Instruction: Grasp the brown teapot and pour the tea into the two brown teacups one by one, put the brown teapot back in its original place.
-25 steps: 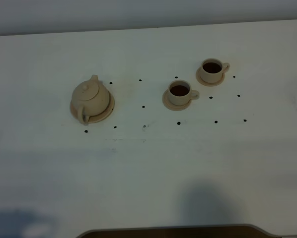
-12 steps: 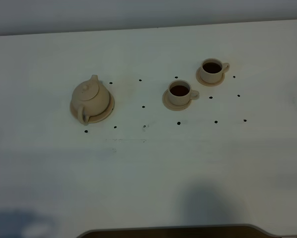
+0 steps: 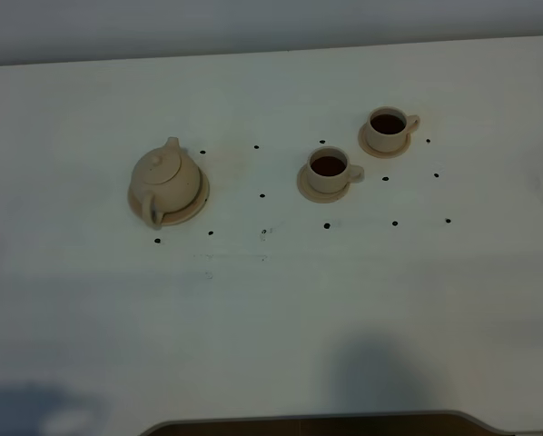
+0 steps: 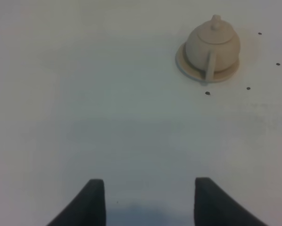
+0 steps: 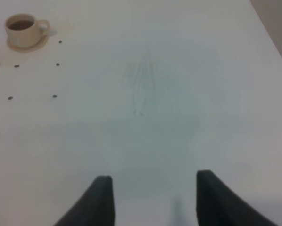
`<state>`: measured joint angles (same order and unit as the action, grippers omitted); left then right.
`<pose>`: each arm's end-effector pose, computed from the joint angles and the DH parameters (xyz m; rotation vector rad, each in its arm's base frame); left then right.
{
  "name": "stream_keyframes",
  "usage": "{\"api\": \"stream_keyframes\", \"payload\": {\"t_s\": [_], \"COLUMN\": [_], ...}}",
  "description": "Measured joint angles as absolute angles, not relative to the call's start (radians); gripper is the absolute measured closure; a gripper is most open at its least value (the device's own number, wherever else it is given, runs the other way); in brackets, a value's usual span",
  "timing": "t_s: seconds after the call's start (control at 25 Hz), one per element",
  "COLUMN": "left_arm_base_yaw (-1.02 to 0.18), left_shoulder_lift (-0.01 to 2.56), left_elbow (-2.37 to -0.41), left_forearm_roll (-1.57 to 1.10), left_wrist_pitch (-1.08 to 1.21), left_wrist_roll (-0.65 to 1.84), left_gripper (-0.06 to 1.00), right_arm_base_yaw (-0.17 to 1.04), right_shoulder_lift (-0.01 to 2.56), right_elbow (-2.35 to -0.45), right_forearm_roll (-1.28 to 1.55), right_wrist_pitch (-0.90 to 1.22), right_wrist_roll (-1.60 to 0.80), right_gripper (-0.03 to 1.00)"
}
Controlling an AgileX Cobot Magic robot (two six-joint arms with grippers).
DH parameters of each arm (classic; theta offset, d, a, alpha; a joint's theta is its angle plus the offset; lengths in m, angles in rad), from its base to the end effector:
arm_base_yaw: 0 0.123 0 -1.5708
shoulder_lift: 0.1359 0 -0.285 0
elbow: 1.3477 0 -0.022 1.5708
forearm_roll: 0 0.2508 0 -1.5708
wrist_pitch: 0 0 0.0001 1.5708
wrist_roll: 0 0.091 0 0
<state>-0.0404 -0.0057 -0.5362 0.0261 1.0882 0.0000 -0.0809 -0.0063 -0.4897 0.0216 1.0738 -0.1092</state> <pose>-0.0111 0.0026 0.2850 0.0387 2.0293 0.0056 -0.0050 0.0021 0.2734 -0.0303 2.0622 -0.0915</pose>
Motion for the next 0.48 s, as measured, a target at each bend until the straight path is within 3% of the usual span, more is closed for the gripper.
{"api": "stream_keyframes", "payload": {"t_s": [0.48], "left_arm_base_yaw": [-0.040], "left_shoulder_lift": [-0.006], "left_elbow": [-0.536], "left_forearm_roll": [0.026], "left_wrist_pitch": [1.088], "left_wrist_roll": [0.000], "left_gripper": [0.49], "right_arm_base_yaw": [-0.081], "right_shoulder_lift": [-0.006], "right_elbow": [-0.490], "right_forearm_roll": [0.022], "right_wrist_pitch": [1.074], "right_wrist_roll": [-0.109], "right_gripper": [0.57]}}
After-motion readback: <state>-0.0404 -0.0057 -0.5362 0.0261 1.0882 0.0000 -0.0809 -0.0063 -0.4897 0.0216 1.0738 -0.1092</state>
